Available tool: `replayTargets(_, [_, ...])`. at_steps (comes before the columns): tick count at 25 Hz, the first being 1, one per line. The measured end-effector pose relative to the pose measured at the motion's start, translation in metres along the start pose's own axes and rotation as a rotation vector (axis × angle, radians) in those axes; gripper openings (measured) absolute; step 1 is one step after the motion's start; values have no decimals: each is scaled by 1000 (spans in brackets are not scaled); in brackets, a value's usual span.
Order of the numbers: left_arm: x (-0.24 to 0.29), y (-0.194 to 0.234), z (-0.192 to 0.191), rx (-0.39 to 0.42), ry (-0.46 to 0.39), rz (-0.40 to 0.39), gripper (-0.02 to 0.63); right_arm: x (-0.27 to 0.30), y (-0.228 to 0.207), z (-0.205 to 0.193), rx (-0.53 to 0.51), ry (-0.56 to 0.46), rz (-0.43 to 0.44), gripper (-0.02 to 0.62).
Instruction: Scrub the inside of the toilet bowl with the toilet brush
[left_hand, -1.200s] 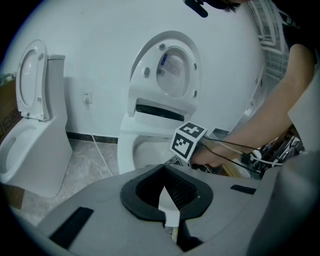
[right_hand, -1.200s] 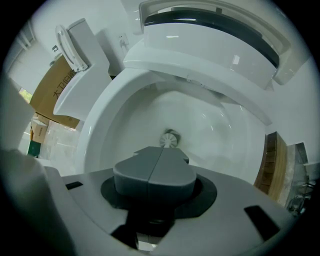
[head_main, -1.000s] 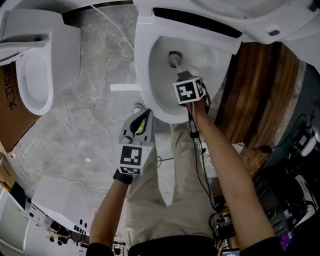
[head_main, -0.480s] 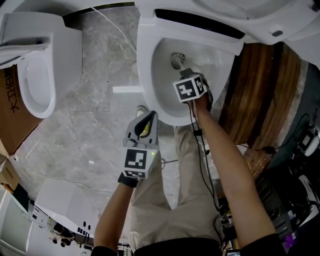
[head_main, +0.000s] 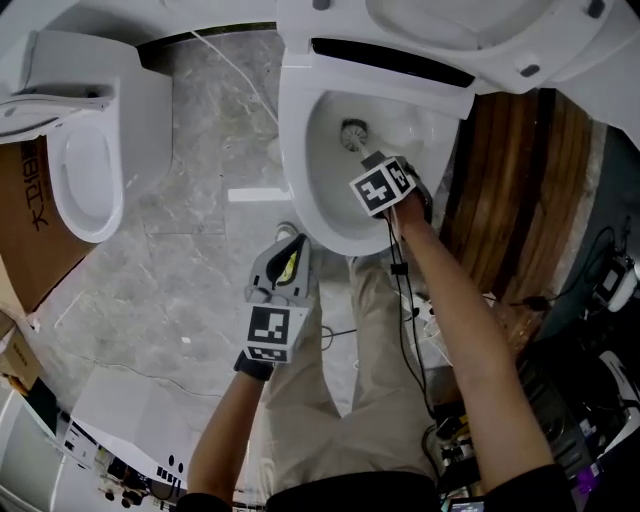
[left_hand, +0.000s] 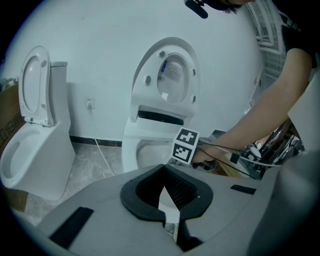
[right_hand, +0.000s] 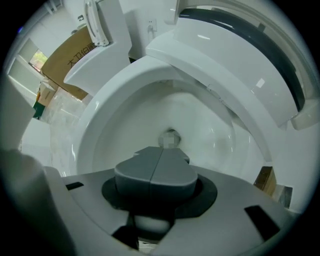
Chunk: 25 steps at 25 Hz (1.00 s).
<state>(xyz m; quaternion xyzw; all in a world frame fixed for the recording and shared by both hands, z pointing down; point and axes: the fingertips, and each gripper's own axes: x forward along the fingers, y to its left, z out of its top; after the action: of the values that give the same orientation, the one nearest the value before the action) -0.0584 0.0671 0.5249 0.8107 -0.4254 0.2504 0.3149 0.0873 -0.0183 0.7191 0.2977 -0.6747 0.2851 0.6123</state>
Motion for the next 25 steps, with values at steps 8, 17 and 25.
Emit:
replayTargets(8, [-35,-8,27,40,-3,-19,18,-47,34,-26,-77,13,-47,163])
replayTargets(17, [-107,-22,105,108,-55,-20,18,-146,91,-61,18,76,138,163])
replayTargets(25, [-175,-50,175,217,-104,-52,18,-232,118,-94,215,-9,164,158])
